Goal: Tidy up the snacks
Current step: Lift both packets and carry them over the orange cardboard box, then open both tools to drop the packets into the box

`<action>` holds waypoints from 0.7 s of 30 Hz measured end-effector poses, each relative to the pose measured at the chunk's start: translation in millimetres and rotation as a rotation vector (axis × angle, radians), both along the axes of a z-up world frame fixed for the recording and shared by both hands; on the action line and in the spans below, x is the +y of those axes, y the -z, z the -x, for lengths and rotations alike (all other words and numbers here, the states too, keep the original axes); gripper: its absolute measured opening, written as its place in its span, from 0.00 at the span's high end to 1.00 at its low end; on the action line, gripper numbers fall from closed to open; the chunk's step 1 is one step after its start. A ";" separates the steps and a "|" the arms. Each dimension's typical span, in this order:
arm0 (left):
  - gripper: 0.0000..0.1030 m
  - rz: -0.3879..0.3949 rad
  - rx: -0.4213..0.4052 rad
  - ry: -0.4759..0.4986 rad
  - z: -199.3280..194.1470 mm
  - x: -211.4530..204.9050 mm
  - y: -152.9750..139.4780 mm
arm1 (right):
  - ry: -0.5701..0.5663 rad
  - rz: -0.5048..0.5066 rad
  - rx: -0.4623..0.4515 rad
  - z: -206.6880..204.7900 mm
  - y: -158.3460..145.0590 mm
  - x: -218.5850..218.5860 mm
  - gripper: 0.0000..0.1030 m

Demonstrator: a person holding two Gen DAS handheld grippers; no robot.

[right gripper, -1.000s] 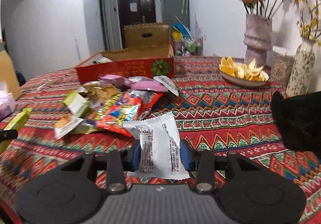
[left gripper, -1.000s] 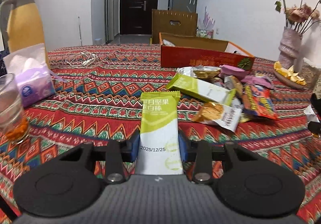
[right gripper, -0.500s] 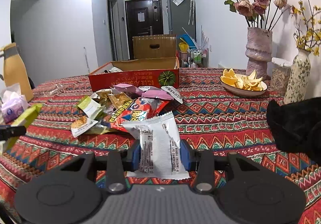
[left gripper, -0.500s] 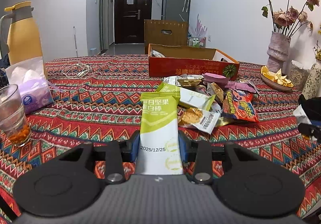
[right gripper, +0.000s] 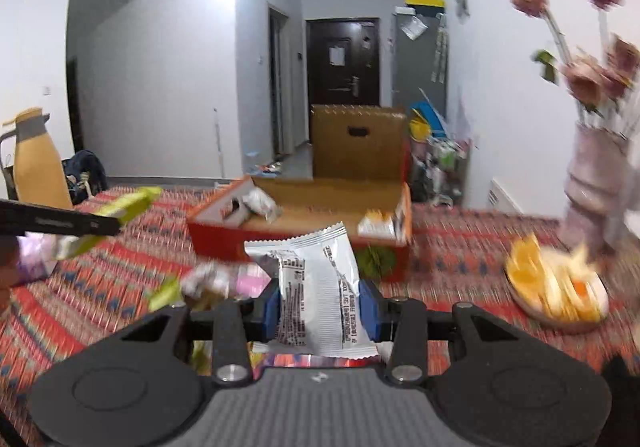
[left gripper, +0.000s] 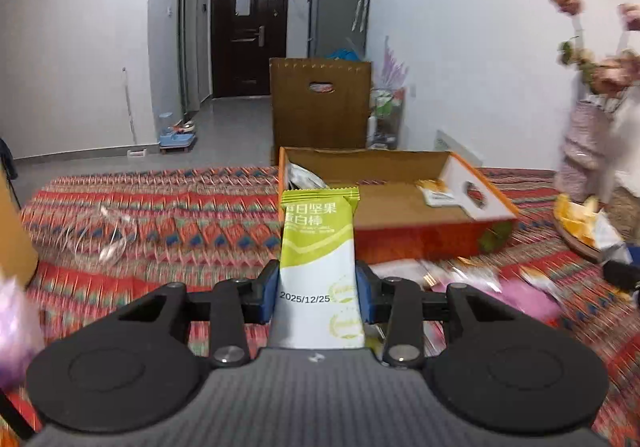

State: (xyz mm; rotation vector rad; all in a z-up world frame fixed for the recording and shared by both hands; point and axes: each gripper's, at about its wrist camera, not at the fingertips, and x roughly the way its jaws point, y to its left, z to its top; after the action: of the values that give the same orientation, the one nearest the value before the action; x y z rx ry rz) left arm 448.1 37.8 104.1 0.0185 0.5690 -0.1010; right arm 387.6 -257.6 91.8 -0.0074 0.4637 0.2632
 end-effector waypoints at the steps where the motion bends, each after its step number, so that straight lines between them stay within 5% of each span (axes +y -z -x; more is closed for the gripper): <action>1: 0.62 -0.016 0.000 0.006 -16.5 -3.6 -0.5 | -0.010 0.001 -0.005 -16.1 -3.7 1.2 0.61; 6: 0.62 -0.048 0.048 0.008 -106.6 -20.6 8.5 | -0.031 -0.021 0.005 -111.7 -14.5 8.6 0.61; 12: 0.62 -0.079 0.124 -0.033 -185.9 -37.2 45.5 | 0.029 0.048 0.097 -247.3 11.1 25.2 0.61; 19: 0.60 -0.106 0.177 -0.061 -223.3 -38.7 81.6 | 0.083 0.037 0.270 -359.2 55.9 41.8 0.61; 21: 0.53 -0.120 0.158 -0.040 -221.7 -41.8 84.4 | 0.101 0.049 0.287 -374.4 65.2 45.5 0.56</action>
State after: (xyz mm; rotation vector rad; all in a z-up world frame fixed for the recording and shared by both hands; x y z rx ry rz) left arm 669.7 -4.0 19.7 0.1164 0.7325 -0.0294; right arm 762.0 -212.1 26.5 0.0064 0.7533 0.1534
